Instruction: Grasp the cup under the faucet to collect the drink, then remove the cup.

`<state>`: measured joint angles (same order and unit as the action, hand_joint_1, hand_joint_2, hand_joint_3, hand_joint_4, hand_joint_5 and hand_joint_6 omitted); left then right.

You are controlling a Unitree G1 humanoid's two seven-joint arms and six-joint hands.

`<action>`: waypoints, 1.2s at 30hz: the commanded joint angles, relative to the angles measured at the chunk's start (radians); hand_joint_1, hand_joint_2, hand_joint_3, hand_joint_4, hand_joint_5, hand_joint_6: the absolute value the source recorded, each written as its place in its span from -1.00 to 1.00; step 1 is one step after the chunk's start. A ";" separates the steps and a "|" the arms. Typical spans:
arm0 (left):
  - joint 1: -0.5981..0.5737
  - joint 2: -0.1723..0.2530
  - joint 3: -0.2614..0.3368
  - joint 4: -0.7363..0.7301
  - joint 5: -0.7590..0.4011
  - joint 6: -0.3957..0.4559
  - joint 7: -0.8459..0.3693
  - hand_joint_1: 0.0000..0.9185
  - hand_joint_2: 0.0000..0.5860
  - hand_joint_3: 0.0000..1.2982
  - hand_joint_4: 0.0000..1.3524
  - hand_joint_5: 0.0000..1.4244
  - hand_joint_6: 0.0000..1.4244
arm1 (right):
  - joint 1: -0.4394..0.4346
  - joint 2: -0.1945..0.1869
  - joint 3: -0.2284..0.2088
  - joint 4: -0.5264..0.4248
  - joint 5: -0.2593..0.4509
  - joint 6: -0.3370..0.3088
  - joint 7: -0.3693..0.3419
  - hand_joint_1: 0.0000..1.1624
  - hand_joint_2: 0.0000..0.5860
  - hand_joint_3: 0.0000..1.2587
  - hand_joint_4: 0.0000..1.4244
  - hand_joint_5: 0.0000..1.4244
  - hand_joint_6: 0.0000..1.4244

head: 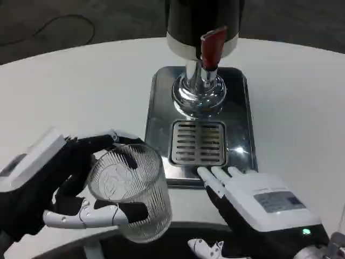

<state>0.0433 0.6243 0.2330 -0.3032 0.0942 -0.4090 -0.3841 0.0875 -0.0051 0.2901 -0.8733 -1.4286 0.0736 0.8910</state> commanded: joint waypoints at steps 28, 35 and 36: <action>-0.053 -0.003 -0.021 0.035 0.034 -0.010 0.006 0.12 -0.36 0.62 0.84 1.00 1.00 | -0.003 0.025 -0.027 -0.022 0.008 0.021 0.022 -0.60 0.38 -1.00 -1.00 -1.00 -1.00; -0.095 -0.014 -0.039 0.077 0.072 -0.005 0.019 0.12 -0.36 0.61 0.84 1.00 1.00 | -0.001 0.022 -0.043 -0.040 0.014 0.023 0.024 -0.60 0.39 -1.00 -1.00 -1.00 -1.00; -0.104 -0.015 -0.042 0.086 0.079 -0.006 0.020 0.12 -0.36 0.61 0.84 1.00 1.00 | -0.001 0.022 -0.047 -0.044 0.016 0.023 0.024 -0.60 0.39 -1.00 -1.00 -1.00 -1.00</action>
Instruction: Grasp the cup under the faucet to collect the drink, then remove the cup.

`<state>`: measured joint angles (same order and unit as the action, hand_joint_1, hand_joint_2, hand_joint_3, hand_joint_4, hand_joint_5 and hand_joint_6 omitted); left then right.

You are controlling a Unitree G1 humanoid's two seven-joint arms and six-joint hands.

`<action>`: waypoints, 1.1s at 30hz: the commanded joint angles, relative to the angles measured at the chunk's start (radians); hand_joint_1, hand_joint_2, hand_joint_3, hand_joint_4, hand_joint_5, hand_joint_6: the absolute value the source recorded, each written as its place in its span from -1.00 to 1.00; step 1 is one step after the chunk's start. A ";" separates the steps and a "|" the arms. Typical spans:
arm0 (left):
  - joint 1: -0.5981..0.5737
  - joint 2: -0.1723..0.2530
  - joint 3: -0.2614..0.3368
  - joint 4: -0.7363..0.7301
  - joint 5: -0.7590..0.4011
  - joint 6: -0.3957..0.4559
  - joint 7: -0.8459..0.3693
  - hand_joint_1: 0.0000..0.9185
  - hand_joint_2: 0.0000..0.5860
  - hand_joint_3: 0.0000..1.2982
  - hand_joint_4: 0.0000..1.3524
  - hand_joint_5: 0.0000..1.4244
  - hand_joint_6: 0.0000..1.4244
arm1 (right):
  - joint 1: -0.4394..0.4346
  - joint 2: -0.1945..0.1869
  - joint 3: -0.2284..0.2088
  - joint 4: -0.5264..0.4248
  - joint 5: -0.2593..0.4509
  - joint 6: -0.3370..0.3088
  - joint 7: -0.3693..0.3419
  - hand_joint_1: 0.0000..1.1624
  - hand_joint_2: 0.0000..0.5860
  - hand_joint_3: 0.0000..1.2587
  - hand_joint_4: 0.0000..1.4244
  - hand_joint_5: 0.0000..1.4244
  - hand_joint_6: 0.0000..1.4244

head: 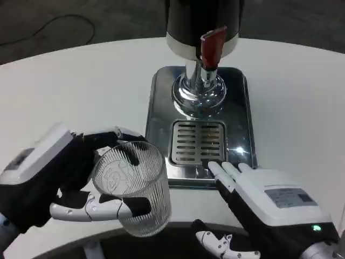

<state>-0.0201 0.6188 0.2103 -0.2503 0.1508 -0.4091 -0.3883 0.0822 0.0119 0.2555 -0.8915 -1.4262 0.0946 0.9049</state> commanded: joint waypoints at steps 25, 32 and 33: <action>-0.500 -0.049 -0.220 0.425 0.240 0.017 0.137 0.10 -0.37 0.61 0.84 1.00 1.00 | 0.353 -0.103 -0.128 -0.050 0.246 -0.128 -0.412 -0.60 0.40 -1.00 -1.00 -1.00 -1.00; -0.594 -0.064 -0.280 0.540 0.307 0.014 0.190 0.10 -0.37 0.61 0.82 1.00 1.00 | 0.377 -0.123 -0.141 -0.069 0.285 -0.124 -0.430 -0.60 0.40 -1.00 -1.00 -1.00 -1.00; -0.610 -0.067 -0.289 0.562 0.317 0.013 0.199 0.10 -0.37 0.61 0.82 1.00 1.00 | 0.380 -0.125 -0.143 -0.078 0.292 -0.124 -0.428 -0.60 0.41 -1.00 -1.00 -1.00 -1.00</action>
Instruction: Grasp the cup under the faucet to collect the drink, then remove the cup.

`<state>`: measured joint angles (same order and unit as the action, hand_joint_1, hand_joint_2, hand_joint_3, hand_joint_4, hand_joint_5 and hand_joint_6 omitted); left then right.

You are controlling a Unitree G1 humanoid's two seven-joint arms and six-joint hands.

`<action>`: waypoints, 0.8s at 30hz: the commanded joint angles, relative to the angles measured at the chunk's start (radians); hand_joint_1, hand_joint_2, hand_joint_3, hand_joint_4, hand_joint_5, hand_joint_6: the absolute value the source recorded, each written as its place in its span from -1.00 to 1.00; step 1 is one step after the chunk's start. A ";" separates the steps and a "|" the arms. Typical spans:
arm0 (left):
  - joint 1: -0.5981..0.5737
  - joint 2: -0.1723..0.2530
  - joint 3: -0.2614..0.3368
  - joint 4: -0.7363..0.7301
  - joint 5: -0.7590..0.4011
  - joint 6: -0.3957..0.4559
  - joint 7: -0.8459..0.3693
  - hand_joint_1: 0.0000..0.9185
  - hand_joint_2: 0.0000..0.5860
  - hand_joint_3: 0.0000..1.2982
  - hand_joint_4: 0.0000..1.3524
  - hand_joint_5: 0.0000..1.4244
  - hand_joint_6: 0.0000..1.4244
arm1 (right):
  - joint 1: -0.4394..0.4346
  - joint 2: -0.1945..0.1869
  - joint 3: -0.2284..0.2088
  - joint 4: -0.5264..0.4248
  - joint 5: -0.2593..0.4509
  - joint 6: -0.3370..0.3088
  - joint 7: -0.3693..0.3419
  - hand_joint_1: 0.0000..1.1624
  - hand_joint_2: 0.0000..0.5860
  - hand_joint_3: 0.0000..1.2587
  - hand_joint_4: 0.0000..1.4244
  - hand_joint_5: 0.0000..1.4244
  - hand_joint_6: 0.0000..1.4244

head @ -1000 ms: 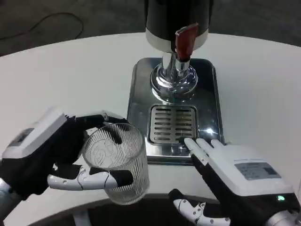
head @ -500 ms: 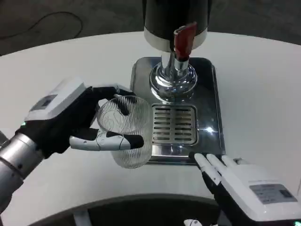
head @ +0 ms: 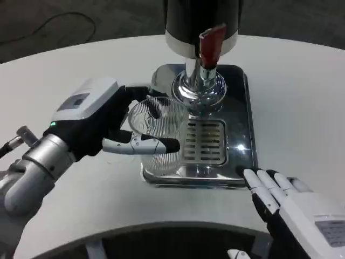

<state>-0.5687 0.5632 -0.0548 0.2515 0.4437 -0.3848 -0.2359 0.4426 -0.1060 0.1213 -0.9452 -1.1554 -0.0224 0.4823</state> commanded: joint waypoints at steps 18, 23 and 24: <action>-0.322 -0.090 -0.188 0.410 0.175 -0.043 0.254 0.10 -0.37 0.61 0.82 1.00 1.00 | 0.130 -0.022 -0.129 -0.102 0.140 -0.037 0.029 -0.59 0.43 -1.00 -1.00 -1.00 -1.00; -0.331 -0.116 -0.219 0.440 0.198 -0.054 0.316 0.10 -0.37 0.61 0.82 1.00 1.00 | 0.125 -0.021 -0.161 -0.102 0.164 -0.045 0.042 -0.59 0.43 -1.00 -1.00 -1.00 -1.00; -0.334 -0.121 -0.224 0.447 0.202 -0.056 0.324 0.10 -0.37 0.60 0.82 1.00 1.00 | 0.124 -0.021 -0.167 -0.102 0.168 -0.046 0.045 -0.59 0.43 -1.00 -1.00 -1.00 -1.00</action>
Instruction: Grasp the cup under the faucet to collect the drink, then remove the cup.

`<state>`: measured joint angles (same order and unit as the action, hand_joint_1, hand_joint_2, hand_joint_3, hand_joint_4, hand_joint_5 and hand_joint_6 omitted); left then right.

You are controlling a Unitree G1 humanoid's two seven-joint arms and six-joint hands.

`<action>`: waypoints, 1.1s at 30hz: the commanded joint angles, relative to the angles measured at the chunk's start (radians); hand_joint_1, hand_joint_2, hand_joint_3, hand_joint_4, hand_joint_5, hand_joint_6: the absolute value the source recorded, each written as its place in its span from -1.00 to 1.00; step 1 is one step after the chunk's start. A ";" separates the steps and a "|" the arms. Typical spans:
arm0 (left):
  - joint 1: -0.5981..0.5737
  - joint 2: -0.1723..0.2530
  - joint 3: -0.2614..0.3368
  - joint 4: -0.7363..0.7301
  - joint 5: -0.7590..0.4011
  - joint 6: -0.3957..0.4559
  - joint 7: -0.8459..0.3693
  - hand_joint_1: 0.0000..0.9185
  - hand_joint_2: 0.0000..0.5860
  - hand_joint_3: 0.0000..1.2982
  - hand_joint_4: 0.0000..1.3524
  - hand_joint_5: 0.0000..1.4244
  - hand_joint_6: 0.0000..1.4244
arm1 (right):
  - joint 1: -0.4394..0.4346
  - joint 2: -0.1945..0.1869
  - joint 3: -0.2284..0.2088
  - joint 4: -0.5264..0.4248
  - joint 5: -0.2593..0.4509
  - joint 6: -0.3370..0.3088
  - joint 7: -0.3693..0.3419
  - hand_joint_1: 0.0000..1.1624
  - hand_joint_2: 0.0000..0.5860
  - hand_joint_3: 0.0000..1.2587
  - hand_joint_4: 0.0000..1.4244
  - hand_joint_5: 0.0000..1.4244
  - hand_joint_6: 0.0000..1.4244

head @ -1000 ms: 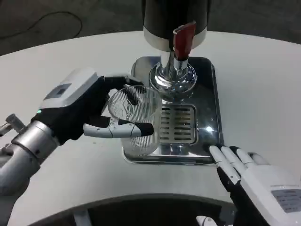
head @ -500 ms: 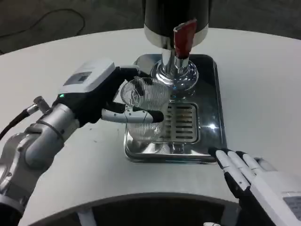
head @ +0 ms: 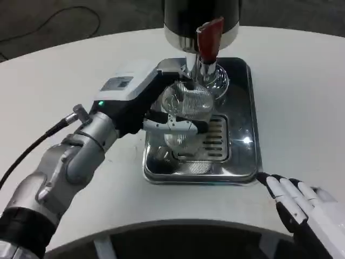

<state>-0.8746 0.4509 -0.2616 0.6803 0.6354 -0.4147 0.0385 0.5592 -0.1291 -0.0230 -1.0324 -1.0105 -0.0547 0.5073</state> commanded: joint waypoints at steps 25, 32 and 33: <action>-0.067 -0.030 -0.092 0.101 0.046 0.023 0.101 -0.42 -0.55 -0.14 -0.12 0.28 0.78 | 0.004 -0.012 -0.107 -0.015 0.108 -0.008 0.074 -0.59 0.43 -0.96 -1.00 -1.00 -1.00; -0.059 -0.024 -0.087 0.098 0.034 0.019 0.083 -0.62 -0.63 -0.46 -0.59 -0.30 0.15 | -0.009 -0.013 -0.094 -0.015 0.103 0.004 0.091 -0.59 0.43 -0.93 -1.00 -1.00 -1.00; -0.058 -0.024 -0.086 0.097 0.035 0.019 0.086 -0.64 -0.64 -0.48 -0.61 -0.31 0.14 | -0.012 -0.014 -0.092 -0.015 0.102 0.008 0.093 -0.59 0.43 -0.93 -1.00 -1.00 -1.00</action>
<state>-0.9409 0.4144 -0.3403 0.7752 0.6733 -0.3934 0.1351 0.5487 -0.1404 -0.1217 -1.0324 -0.9110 -0.0551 0.5877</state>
